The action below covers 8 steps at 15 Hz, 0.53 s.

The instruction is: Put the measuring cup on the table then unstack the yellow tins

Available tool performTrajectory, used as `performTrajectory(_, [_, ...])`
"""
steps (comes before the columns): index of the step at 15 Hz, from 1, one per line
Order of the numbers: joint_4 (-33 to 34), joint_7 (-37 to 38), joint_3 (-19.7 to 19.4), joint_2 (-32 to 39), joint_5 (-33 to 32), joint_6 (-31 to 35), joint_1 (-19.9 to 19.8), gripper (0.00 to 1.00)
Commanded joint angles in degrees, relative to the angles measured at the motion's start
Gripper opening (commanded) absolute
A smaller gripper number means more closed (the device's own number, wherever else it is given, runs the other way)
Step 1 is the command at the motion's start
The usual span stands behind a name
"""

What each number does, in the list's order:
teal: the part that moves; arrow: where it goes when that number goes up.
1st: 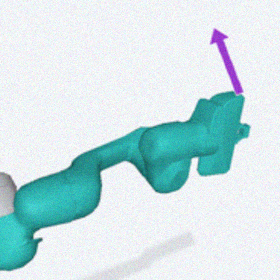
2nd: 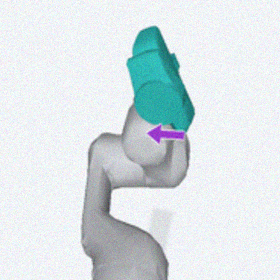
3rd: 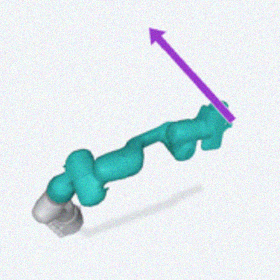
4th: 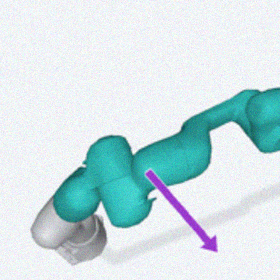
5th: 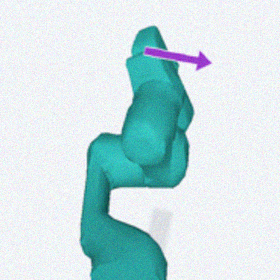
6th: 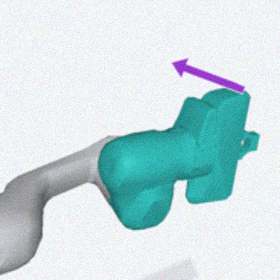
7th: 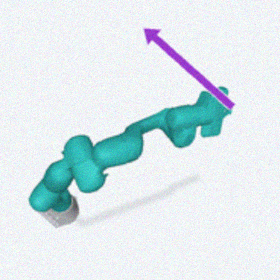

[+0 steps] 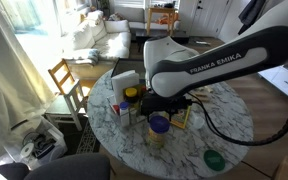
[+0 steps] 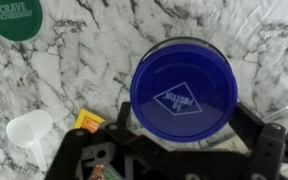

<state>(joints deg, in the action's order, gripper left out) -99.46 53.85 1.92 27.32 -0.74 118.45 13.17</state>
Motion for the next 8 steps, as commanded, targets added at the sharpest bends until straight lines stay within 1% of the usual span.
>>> performTrajectory(1, [-3.11, -3.86, 0.84, -1.39, 2.93, 2.07, -1.45, 1.0])
performTrajectory(8, [-3.93, -7.65, 0.91, -1.34, 6.31, 2.78, -1.95, 1.0])
